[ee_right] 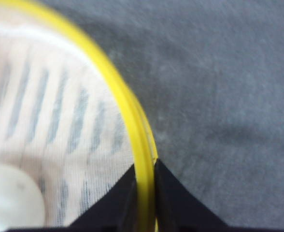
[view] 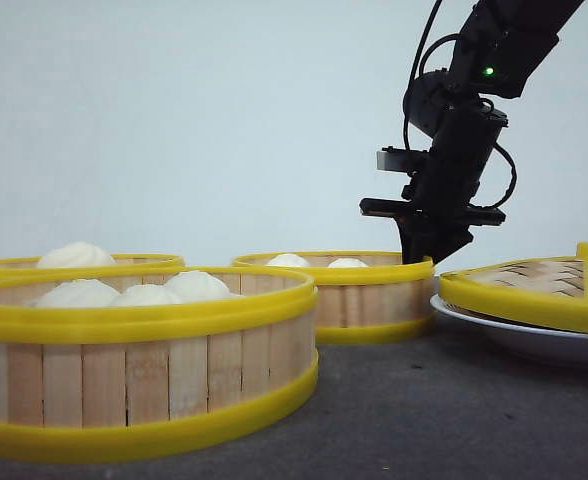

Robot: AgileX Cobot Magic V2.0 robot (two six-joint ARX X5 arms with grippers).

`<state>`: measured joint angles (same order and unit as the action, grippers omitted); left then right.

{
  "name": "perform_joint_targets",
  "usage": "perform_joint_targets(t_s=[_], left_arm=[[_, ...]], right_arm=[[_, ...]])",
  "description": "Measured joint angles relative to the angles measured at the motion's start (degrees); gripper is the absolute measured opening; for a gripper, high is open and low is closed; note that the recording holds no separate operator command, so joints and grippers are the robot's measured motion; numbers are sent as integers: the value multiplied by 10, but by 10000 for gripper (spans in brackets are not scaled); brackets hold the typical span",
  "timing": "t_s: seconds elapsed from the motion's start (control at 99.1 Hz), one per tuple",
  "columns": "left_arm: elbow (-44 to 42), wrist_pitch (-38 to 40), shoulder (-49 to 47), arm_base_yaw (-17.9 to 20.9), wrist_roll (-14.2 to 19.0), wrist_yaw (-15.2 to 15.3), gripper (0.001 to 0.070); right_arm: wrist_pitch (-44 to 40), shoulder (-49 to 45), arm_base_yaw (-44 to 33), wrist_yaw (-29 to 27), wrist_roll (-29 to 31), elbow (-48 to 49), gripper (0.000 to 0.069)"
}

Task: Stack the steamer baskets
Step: 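Reach the right gripper to the three-bun basket and grasp its rim, then lift the basket with the right gripper and lower it onto the nearest basket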

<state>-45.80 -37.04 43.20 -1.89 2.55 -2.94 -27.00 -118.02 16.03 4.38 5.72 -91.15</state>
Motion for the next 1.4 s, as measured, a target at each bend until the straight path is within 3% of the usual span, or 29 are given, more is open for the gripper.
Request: perform_joint_targets(t_s=[0.212, 0.414, 0.575, 0.797, 1.12, 1.402], left_arm=[[0, 0, 0, 0, 0, 0, 590], [0, 0, 0, 0, 0, 0, 590], [0, 0, 0, 0, 0, 0, 590], [0, 0, 0, 0, 0, 0, 590], [0, 0, 0, 0, 0, 0, 590], [0, 0, 0, 0, 0, 0, 590]], right_arm=[[-8, -6, 5, -2, 21, -31, 28], [-81, 11, 6, -5, 62, -103, 28], [-150, 61, 6, 42, 65, -120, 28], [-204, 127, 9, 121, 31, -120, 28], [-327, 201, 42, 123, -25, -120, 28], [-297, 200, 121, 121, -39, -88, 28]])
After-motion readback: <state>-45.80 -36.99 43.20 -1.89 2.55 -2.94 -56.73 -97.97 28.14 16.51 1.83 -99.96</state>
